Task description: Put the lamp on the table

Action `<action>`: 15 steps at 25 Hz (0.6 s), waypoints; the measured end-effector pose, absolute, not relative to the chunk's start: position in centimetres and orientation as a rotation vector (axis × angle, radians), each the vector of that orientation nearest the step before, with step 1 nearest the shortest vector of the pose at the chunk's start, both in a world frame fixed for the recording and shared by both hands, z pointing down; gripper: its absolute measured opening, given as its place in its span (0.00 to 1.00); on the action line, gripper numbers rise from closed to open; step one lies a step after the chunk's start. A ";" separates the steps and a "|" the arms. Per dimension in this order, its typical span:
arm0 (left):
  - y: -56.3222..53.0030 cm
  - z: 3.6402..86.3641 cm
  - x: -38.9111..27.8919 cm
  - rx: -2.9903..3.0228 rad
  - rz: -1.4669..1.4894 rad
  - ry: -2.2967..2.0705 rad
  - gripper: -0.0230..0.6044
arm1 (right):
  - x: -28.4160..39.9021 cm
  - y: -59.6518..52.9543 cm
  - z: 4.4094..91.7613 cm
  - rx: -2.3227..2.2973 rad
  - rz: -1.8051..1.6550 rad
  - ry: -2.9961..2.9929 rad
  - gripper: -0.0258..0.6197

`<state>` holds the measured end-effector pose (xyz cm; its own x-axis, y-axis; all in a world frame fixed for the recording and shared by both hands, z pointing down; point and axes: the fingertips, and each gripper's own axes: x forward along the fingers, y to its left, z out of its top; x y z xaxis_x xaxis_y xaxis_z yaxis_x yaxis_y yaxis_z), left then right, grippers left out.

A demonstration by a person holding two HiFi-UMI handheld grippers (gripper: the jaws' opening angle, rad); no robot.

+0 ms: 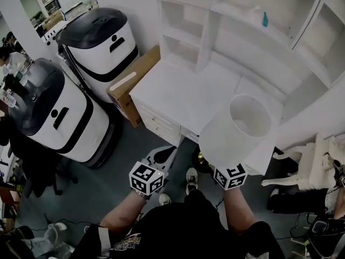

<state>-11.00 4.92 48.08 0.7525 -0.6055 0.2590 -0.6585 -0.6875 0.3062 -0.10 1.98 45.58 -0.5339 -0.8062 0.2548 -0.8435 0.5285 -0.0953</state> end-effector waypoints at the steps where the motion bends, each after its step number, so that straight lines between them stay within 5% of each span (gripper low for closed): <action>1: 4.3 48.0 -10.7 2.566 0.188 -0.977 0.05 | 0.1 1.3 45.5 1.399 0.303 -2.591 0.19; 15: -2.0 48.7 -7.0 2.532 0.184 -1.051 0.05 | 3.6 -6.6 46.1 1.317 0.295 -2.633 0.19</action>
<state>-6.99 -2.01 48.73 0.7098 -0.6524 0.2655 -0.7038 -0.6417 0.3047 3.57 -6.61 46.06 -0.5904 -0.7673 0.2501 -0.8037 0.5874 -0.0949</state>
